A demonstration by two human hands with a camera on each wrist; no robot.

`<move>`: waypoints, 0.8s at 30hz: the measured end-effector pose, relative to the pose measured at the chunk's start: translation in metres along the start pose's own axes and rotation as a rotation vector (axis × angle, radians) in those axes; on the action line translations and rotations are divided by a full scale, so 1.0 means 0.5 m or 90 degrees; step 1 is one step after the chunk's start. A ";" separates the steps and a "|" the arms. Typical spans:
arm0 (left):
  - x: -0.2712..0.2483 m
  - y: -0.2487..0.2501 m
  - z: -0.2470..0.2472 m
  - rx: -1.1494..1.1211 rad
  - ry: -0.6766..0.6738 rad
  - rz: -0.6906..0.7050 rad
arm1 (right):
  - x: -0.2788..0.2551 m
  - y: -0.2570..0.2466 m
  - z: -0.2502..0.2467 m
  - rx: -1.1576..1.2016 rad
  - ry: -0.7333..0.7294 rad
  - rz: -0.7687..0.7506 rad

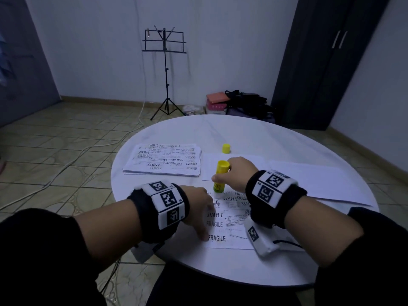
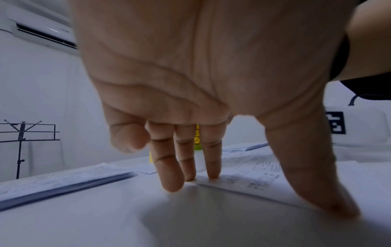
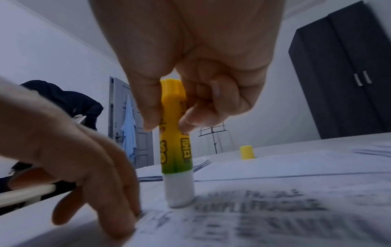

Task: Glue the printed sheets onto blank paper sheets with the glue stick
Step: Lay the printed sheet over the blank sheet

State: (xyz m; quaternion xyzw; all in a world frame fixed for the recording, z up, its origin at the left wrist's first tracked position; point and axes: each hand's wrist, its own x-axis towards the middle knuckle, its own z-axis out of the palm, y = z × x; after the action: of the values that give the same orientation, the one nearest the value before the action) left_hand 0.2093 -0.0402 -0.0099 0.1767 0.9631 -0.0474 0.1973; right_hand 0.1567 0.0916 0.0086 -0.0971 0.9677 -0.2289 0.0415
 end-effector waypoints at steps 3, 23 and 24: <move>0.002 -0.001 0.000 -0.015 -0.001 -0.002 | -0.013 0.040 -0.025 -0.019 0.018 0.027; -0.009 -0.002 -0.001 -0.061 -0.013 -0.146 | -0.102 0.062 -0.060 0.082 0.028 -0.008; -0.009 -0.004 0.001 -0.069 -0.010 -0.150 | -0.101 0.043 -0.047 0.073 0.017 -0.031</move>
State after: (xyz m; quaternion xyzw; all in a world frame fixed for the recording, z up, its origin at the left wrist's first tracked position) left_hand 0.2128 -0.0438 -0.0087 0.0511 0.9768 -0.0191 0.2070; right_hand 0.1995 0.1310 0.0219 -0.1148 0.9508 -0.2865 0.0286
